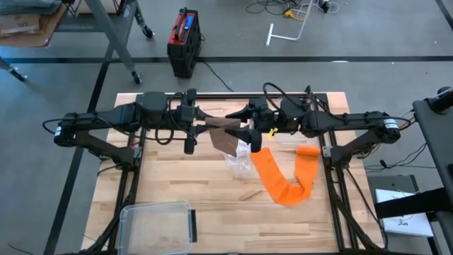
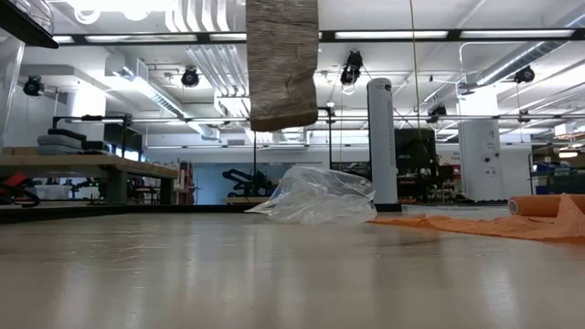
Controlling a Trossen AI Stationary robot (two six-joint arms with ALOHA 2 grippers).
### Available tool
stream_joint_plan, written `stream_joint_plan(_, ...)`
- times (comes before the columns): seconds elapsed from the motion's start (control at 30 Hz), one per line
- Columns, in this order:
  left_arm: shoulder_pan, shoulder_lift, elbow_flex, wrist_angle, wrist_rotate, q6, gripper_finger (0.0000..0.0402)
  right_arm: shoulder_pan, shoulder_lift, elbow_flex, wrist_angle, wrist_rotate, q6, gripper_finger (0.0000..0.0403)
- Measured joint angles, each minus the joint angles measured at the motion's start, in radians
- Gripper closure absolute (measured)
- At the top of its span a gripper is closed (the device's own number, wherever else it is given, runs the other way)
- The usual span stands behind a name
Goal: Roll bandage
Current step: Roll the brown bandage
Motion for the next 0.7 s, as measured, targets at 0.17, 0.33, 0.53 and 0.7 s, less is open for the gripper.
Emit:
stream_joint_plan(0.17, 0.000, 0.004, 0.000, 0.002, -0.001, 0.031, 0.0330, -0.004, 0.000, 0.000, 0.009, -0.018, 0.059, 0.0105)
stream_joint_plan(0.33, 0.000, 0.016, 0.001, 0.043, -0.005, 0.038, 0.0331, -0.015, 0.000, 0.000, -0.004, -0.016, 0.082, 0.0119)
stream_joint_plan(0.53, 0.000, 0.033, 0.001, 0.043, -0.033, 0.069, 0.0330, -0.020, 0.000, 0.000, -0.004, -0.016, 0.068, 0.0135)
stream_joint_plan(0.7, -0.001, 0.038, 0.001, 0.051, -0.099, 0.107, 0.0326, -0.024, -0.001, 0.000, -0.006, -0.009, 0.098, 0.0146)
